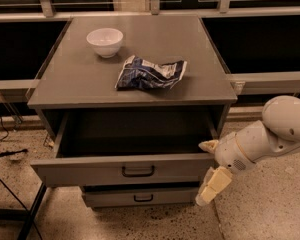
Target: Open top drawer
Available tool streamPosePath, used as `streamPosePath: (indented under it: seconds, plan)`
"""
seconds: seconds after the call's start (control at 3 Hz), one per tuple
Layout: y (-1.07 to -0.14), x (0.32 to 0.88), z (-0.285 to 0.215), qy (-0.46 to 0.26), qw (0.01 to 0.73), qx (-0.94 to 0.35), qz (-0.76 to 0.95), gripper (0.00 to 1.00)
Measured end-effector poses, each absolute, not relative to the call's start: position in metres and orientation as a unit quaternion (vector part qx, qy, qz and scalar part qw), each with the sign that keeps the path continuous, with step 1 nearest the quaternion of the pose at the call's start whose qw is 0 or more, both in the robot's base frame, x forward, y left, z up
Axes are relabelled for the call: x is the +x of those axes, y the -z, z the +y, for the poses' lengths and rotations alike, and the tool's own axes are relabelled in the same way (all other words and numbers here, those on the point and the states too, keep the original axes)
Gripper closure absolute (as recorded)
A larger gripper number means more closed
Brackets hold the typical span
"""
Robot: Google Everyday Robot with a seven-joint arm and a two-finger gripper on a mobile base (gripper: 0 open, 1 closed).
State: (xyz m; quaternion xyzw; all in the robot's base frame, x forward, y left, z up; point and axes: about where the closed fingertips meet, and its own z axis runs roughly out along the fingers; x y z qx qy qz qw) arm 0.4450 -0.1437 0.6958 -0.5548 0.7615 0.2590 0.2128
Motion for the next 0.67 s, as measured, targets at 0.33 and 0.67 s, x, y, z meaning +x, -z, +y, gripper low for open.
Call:
streamPosePath:
  seconds: [0.33,0.67]
  plan:
    - [-0.697,0.456,-0.134,-0.255,0.219,-0.564,0.754,0.00]
    - [-0.696,0.470,-0.123,-0.253,0.230,-0.574,0.744,0.00]
